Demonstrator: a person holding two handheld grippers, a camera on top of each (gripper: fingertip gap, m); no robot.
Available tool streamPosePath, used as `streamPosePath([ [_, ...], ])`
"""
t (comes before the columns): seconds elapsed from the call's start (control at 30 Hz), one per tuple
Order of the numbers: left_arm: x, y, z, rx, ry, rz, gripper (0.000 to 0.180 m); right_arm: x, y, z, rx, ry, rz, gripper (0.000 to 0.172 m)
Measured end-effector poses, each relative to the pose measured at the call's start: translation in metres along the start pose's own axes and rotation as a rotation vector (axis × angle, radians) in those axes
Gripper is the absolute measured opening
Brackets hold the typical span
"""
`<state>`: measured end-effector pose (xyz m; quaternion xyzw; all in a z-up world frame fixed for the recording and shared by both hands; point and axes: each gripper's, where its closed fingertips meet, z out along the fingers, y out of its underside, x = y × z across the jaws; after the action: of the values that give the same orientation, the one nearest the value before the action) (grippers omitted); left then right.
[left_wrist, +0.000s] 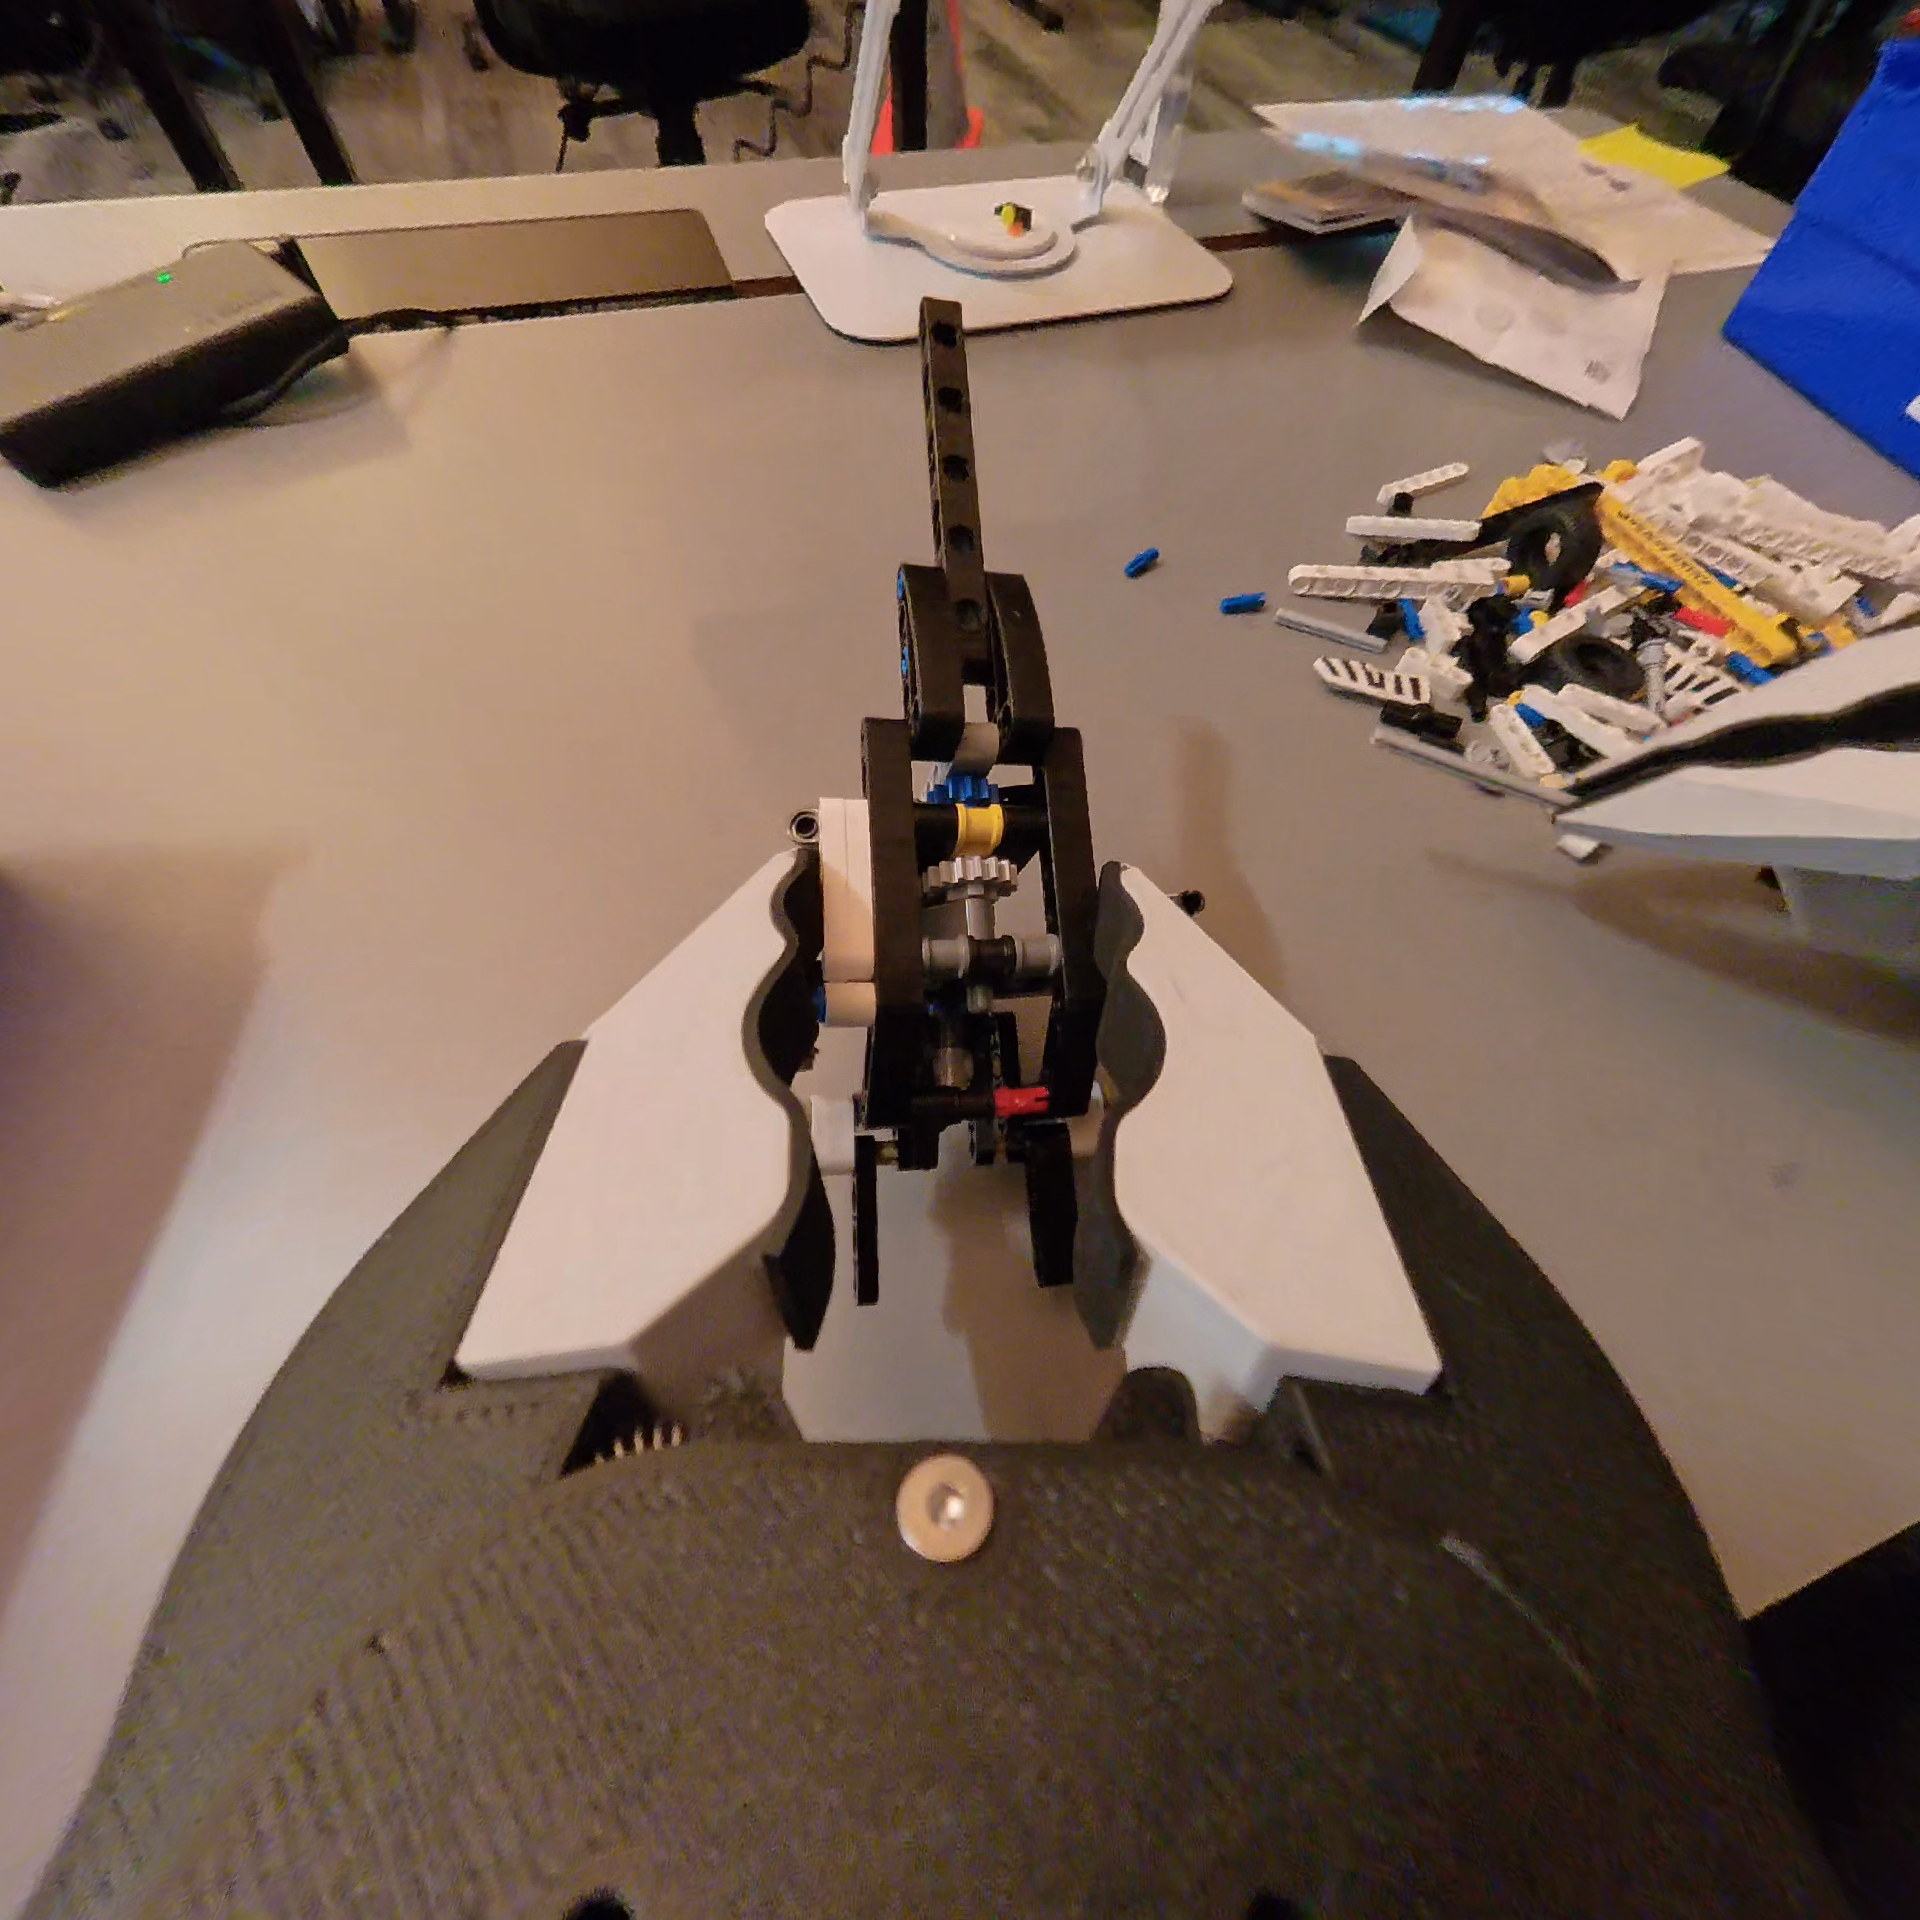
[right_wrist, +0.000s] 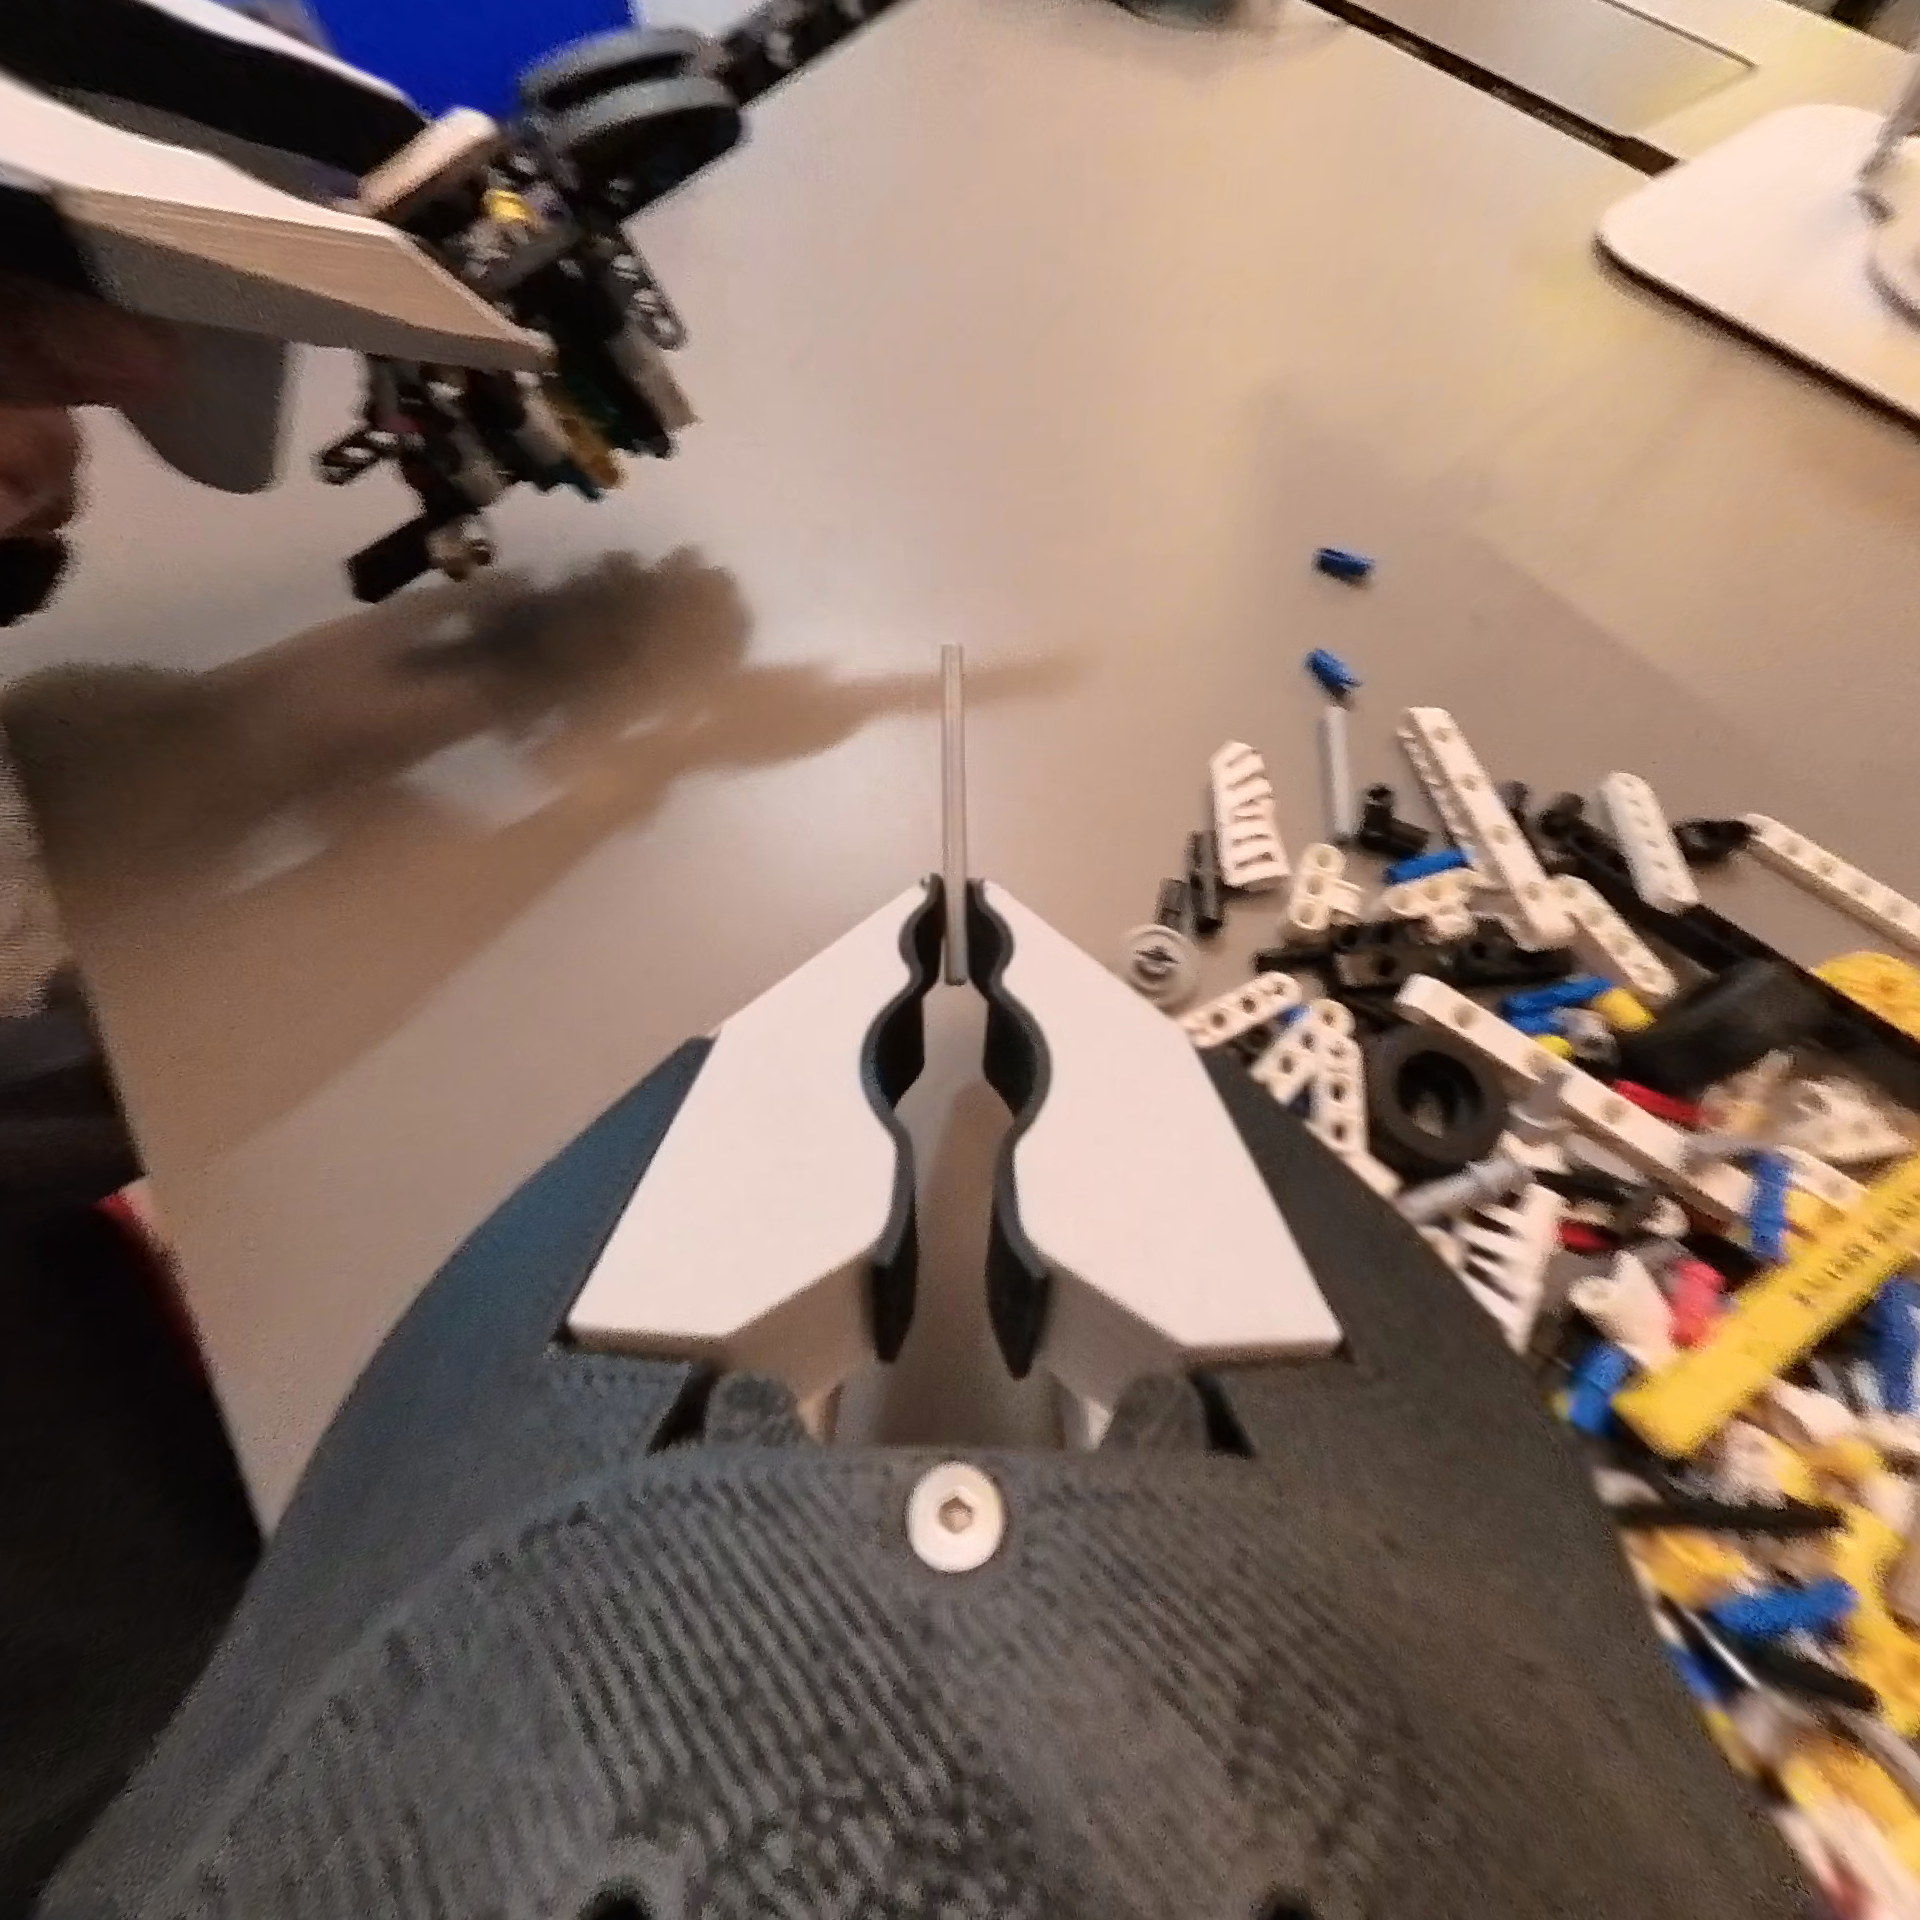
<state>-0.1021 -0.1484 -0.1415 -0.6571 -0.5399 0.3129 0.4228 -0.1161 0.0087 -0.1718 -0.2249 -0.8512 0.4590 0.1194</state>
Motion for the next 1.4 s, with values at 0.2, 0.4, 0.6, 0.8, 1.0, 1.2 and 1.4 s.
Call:
streamPosePath([
  [0.2,0.024,0.002,0.006,-0.005,0.077,0.019,0.054,0.034,0.006,-0.007,-0.049,0.134,0.036,0.035],
  [0.4,0.039,0.000,0.008,0.002,0.113,0.061,0.054,0.014,-0.025,-0.018,0.100,0.144,-0.052,0.043],
  [0.6,0.059,0.010,0.011,-0.044,0.178,0.120,0.054,-0.035,-0.049,0.004,0.180,-0.029,-0.088,0.042],
  [0.8,0.076,0.020,0.006,-0.127,0.274,0.219,0.054,-0.042,-0.072,0.013,0.277,-0.149,-0.123,0.040],
  [1.0,0.085,0.016,0.003,-0.122,0.364,0.154,0.055,-0.049,-0.057,0.029,0.215,-0.160,-0.165,0.040],
  [1.2,0.077,0.006,0.000,-0.119,0.451,-0.094,0.023,-0.047,-0.056,0.026,0.232,-0.127,-0.198,0.038],
  [1.4,0.068,0.005,0.001,-0.171,0.567,-0.310,0.012,-0.045,-0.058,0.025,0.248,-0.086,-0.239,0.034],
])
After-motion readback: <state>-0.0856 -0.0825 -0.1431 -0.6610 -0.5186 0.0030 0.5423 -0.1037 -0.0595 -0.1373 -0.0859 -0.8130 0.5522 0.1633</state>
